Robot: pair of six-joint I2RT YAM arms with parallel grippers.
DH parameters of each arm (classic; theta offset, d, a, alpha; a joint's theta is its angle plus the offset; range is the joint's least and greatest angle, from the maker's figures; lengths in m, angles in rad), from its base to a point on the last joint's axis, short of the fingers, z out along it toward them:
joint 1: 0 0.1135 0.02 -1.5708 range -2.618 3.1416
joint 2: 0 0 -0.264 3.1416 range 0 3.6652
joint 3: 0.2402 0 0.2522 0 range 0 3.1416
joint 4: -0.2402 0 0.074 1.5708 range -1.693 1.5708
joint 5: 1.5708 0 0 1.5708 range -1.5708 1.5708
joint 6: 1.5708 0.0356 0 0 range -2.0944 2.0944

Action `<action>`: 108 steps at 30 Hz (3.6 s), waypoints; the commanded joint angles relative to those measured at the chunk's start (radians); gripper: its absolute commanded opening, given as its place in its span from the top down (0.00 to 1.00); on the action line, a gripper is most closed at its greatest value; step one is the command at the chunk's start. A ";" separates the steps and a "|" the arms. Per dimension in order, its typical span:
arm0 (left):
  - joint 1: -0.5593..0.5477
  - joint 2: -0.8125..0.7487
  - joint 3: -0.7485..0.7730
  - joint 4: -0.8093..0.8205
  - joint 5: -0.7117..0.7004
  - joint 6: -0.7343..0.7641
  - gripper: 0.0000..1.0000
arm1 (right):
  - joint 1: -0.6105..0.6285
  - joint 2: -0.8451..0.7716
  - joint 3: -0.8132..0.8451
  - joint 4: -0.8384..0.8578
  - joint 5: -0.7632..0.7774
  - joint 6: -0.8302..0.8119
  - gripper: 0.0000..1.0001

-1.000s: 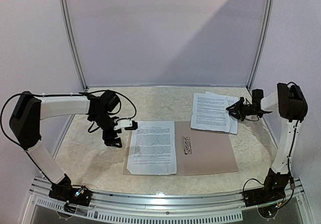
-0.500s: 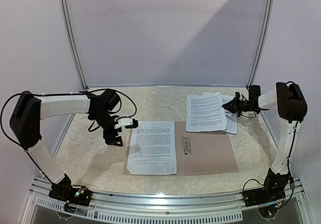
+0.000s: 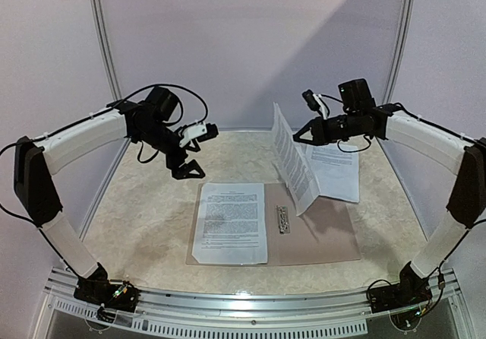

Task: Put the files into the folder
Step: Pass from the right arm to the left, then pass from the left arm to the right, then insert the folder to form pockets on the folder.

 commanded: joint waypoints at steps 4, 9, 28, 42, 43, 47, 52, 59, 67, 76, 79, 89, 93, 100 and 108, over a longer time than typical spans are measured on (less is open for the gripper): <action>0.004 -0.081 0.142 -0.013 0.196 0.035 0.01 | 0.224 -0.146 0.029 -0.191 0.078 -0.207 1.00; 0.000 -0.083 0.138 0.017 0.341 -0.015 0.01 | 0.289 -0.190 0.022 -0.142 -0.006 -0.207 1.00; -0.109 -0.096 0.102 -0.072 0.453 -0.011 1.00 | 0.316 -0.215 -0.017 -0.127 0.061 -0.250 0.79; -0.198 -0.098 0.125 -0.209 0.313 0.076 1.00 | 0.438 -0.124 -0.014 -0.204 0.363 -0.515 0.02; -0.201 -0.098 0.128 -0.213 0.311 0.078 1.00 | 0.437 -0.110 -0.008 -0.209 0.367 -0.531 0.03; -0.200 -0.099 0.134 -0.219 0.307 0.080 1.00 | 0.437 -0.065 0.021 -0.240 0.294 -0.555 0.36; -0.200 -0.102 0.134 -0.215 0.305 0.071 1.00 | 0.438 -0.064 -0.017 -0.214 0.254 -0.521 0.89; -0.183 -0.124 0.162 -0.158 0.144 -0.007 0.01 | 0.423 -0.112 -0.020 -0.152 0.316 -0.361 1.00; -0.032 -0.244 -0.044 -0.065 -0.100 -0.024 0.01 | 0.298 -0.158 -0.240 0.151 0.346 0.022 1.00; -0.073 -0.351 -0.614 0.166 -0.268 0.004 0.01 | 0.213 -0.134 -0.507 0.411 0.212 0.122 1.00; -0.127 -0.362 -0.717 0.249 -0.294 0.001 0.01 | 0.205 -0.124 -0.569 0.463 0.169 0.105 1.00; -0.295 -0.274 -0.810 0.356 -0.305 0.011 0.00 | 0.207 -0.127 -0.697 0.601 0.035 0.141 1.00; -0.311 -0.241 -0.817 0.370 -0.280 0.018 0.00 | 0.213 -0.107 -0.722 0.649 0.032 0.202 1.00; -0.312 -0.200 -0.846 0.417 -0.265 0.026 0.01 | 0.237 -0.044 -0.724 0.764 0.011 0.301 1.00; -0.313 -0.173 -0.866 0.450 -0.250 0.026 0.02 | 0.256 0.044 -0.700 0.840 0.016 0.381 1.00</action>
